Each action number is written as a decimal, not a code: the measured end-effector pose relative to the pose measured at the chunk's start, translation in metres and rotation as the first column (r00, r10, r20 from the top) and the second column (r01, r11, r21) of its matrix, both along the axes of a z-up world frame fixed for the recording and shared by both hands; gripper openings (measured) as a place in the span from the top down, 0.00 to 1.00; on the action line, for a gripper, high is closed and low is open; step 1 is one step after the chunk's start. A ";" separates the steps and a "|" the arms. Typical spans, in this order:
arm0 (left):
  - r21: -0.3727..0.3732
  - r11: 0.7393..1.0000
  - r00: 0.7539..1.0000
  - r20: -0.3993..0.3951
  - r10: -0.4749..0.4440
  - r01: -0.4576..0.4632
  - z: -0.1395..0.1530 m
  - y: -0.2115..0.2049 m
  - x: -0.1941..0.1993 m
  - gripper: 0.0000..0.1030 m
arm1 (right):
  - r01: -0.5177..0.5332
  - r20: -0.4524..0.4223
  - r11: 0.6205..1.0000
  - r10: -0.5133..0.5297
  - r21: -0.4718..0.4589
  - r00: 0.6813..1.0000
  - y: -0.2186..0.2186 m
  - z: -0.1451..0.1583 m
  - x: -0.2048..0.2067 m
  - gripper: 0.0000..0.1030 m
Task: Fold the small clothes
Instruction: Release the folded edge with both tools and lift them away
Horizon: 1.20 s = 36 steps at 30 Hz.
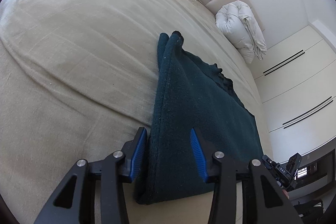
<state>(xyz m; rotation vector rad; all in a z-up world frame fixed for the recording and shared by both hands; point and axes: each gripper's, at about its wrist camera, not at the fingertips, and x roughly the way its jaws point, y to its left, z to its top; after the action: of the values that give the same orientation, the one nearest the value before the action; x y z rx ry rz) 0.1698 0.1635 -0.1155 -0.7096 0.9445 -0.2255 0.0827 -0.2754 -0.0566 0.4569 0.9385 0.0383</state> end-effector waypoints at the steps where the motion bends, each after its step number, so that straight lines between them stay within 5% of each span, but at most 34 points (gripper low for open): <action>1: 0.006 1.000 1.000 -0.002 0.001 -0.001 -0.001 0.000 0.000 0.60 | 0.000 0.004 1.000 0.000 -0.002 1.000 0.000 0.001 -0.002 0.67; 11: 0.076 0.997 1.000 -0.016 -0.014 0.015 -0.001 -0.008 0.001 0.76 | 0.020 -0.016 1.000 -0.020 0.001 1.000 -0.006 -0.005 -0.011 0.93; 18: 0.098 0.995 0.999 -0.018 -0.033 0.034 -0.001 -0.008 0.003 0.86 | 0.064 -0.034 0.996 -0.062 0.057 0.998 -0.016 -0.009 -0.015 0.95; 31: 0.068 0.997 0.999 -0.026 -0.045 0.046 -0.007 -0.003 0.007 0.86 | 0.077 -0.066 0.985 -0.068 0.152 0.996 -0.026 -0.027 -0.019 0.94; 36: 0.098 0.995 0.999 -0.035 -0.012 0.015 0.003 0.004 0.001 0.71 | 0.101 -0.074 0.976 -0.088 0.192 0.993 -0.032 -0.022 -0.022 0.90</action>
<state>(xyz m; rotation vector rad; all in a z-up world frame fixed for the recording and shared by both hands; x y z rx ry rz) 0.1705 0.1677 -0.1126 -0.6185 0.9872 -0.1777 0.0603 -0.3074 -0.0786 0.6877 0.9803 0.0296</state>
